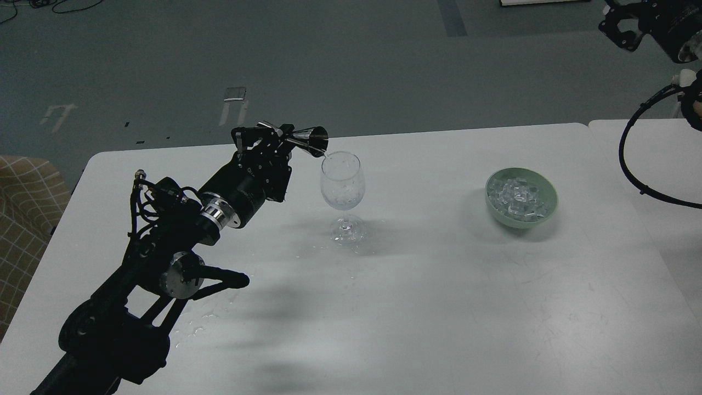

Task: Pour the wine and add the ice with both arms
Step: 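Tilt the jigger over the wine glass with the left gripper to pour, then turn the jigger upright and bring it back to its spot, then set the jigger on the table and open the left gripper, then raise the left gripper up and away from the jigger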

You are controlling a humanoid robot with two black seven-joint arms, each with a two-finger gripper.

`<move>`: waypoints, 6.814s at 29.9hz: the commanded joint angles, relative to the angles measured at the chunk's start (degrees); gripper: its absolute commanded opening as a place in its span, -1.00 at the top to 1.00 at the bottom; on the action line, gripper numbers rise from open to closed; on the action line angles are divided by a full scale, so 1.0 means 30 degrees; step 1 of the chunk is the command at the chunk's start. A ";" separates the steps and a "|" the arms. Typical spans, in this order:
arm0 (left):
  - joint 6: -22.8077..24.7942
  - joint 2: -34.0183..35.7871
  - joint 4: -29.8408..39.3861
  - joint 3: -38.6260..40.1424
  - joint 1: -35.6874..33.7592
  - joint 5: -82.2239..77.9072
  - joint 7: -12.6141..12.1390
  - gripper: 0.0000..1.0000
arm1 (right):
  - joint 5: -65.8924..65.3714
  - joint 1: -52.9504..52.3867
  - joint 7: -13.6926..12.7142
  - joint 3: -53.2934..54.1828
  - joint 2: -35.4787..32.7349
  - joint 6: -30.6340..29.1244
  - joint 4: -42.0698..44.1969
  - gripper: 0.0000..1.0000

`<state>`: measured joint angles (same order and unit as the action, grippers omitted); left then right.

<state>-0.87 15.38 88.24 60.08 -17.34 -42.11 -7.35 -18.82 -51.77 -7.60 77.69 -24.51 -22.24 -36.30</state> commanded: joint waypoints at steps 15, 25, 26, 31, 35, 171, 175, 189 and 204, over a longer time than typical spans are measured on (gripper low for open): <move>0.0434 0.1084 -0.0233 -0.1099 -0.1514 -0.2976 0.0019 0.90 | 0.0004 0.0177 0.0015 0.0000 -0.0239 0.0002 -0.0146 -1.00; 0.0669 0.1291 -0.0263 -0.1951 -0.2511 -0.5535 0.0019 0.90 | 0.0004 0.0177 0.0015 0.0030 -0.0239 -0.0027 -0.0146 -1.00; 0.0669 0.1291 -0.0233 -0.1951 -0.2628 -0.5709 -0.0010 0.90 | 0.0004 0.0177 0.0015 0.0030 -0.0297 -0.0027 -0.0146 -1.00; 0.0728 0.1291 -0.0057 -0.2389 -0.3653 -0.7292 -0.0127 0.90 | 0.0004 0.0177 0.0015 0.0030 -0.0414 -0.0027 -0.0116 -1.00; 0.0699 0.2167 -0.0057 -0.3005 -0.4591 -0.8257 0.0048 0.90 | 0.0004 0.0177 -0.0014 0.0117 -0.0415 -0.0027 -0.0146 -1.00; 0.2808 0.2345 -0.7609 0.3975 -0.6167 1.2991 0.2363 -0.95 | -0.0406 0.1937 0.0161 -0.0145 -0.2755 0.1057 -0.4160 -1.00; 0.2867 0.2199 -0.8873 0.2737 -0.7461 1.1283 0.2510 -0.95 | -0.1019 0.1906 0.0249 -0.0613 -0.3286 0.0999 -0.4218 -1.00; 0.4940 0.0910 -1.3034 0.1149 -0.9631 1.2009 0.2832 -0.95 | -1.1705 0.2110 0.1531 -0.4705 -0.5186 0.0940 -0.4276 -1.00; 0.6675 0.1027 -1.3065 0.2033 -0.8284 1.2365 0.2744 -0.95 | -1.8043 -0.1462 0.6401 -1.6518 -0.7709 0.0823 -0.4891 -1.00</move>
<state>19.28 18.75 48.95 66.43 -42.35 -5.05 1.26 -72.43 -53.31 10.97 34.55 -46.85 -19.54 -49.81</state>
